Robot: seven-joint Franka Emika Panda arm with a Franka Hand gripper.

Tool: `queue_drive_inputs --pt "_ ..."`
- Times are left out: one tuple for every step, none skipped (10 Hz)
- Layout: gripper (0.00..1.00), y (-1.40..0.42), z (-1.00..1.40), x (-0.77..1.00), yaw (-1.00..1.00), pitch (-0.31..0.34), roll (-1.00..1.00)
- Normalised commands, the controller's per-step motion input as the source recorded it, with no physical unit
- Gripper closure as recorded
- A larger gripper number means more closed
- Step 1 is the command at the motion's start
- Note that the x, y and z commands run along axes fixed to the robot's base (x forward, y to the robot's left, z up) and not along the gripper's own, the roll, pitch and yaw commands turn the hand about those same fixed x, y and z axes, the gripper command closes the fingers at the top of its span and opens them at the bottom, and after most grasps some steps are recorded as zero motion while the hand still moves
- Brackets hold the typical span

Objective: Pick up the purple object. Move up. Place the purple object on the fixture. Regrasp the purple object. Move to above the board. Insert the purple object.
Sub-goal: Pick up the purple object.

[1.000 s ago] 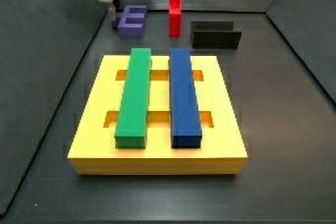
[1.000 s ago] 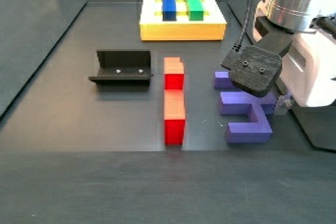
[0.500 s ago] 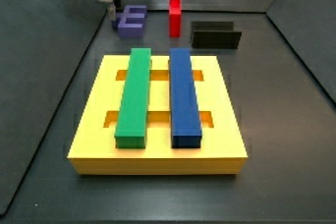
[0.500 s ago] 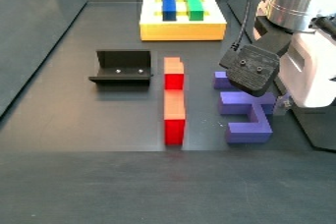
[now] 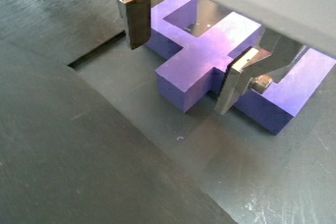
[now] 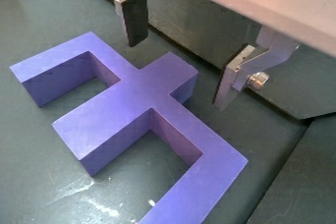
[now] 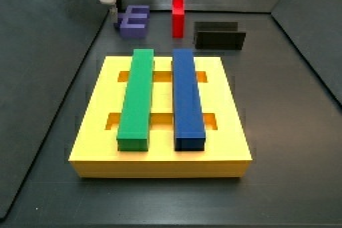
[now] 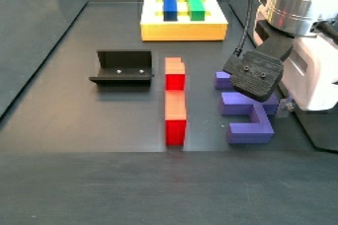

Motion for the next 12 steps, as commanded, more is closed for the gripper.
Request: queue_drive_inputs --pt "0.0 0.0 -0.51 0.0 0.08 -0.123 -0.17" --pt "0.0 0.0 -0.54 0.01 0.08 -0.13 -0.19" --pt "0.0 0.0 -0.56 0.07 0.06 -0.139 -0.21" --pt "0.0 0.05 -0.52 0.13 0.01 -0.13 -0.22" --pt "0.0 0.08 -0.55 0.11 0.0 -0.12 -0.21" --pt "0.0 0.09 -0.65 0.05 0.0 -0.15 -0.2" --pt "0.0 0.08 -0.7 0.01 0.0 -0.15 -0.17" --pt "0.0 0.01 -0.74 0.0 0.0 -0.154 -0.15" --pt "0.0 0.0 -0.71 0.0 0.0 -0.161 -0.15" --pt "0.0 0.0 -0.69 0.0 0.0 -0.17 -0.16" --pt "0.0 0.0 -0.68 0.0 0.0 -0.176 -0.16" --pt "0.0 0.0 -0.68 0.0 0.0 -0.171 -0.16"
